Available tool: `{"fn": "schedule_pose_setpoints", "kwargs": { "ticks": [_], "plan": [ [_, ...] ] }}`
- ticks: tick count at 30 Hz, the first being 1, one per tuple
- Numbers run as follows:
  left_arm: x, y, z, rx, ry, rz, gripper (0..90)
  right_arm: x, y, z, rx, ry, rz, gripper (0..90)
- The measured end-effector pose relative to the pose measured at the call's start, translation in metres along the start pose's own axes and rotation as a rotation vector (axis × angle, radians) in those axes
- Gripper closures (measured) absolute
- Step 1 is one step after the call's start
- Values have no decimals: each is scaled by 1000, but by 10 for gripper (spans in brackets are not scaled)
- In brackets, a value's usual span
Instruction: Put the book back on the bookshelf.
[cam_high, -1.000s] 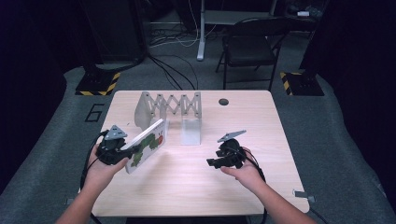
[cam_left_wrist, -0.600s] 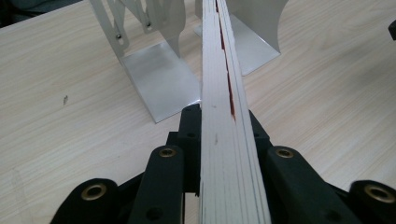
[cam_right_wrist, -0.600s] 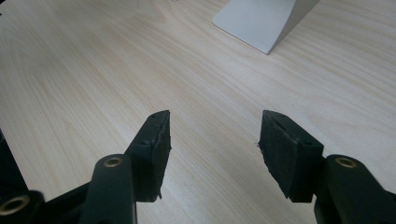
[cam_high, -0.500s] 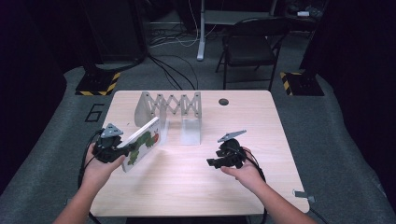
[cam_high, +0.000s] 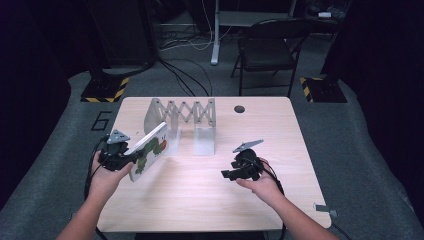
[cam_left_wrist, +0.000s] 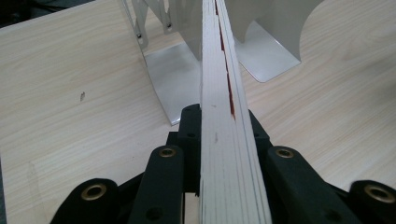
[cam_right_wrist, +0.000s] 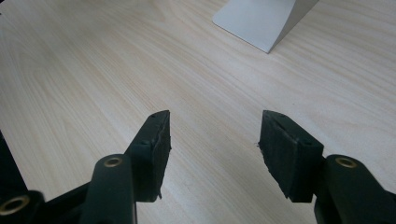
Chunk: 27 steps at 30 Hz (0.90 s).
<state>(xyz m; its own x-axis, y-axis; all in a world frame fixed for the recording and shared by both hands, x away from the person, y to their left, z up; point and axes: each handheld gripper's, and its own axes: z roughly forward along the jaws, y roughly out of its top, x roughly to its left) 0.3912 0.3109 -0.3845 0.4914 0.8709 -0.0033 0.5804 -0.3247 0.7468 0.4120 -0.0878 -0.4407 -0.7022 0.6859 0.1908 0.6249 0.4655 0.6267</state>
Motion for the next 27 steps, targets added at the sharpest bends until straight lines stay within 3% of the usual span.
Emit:
{"fn": "schedule_pose_setpoints", "kwargs": {
  "ticks": [6,9,27],
  "plan": [
    [1,3,7,-10,24,-13,756,0,0,0,4,3,10,432],
    [2,5,8,9,21,-10,755,0,0,0,-3,2,-5,432],
    [1,18,26,2,49,-29,756,-1,0,0,-1,5,-2,433]
  ]
}}
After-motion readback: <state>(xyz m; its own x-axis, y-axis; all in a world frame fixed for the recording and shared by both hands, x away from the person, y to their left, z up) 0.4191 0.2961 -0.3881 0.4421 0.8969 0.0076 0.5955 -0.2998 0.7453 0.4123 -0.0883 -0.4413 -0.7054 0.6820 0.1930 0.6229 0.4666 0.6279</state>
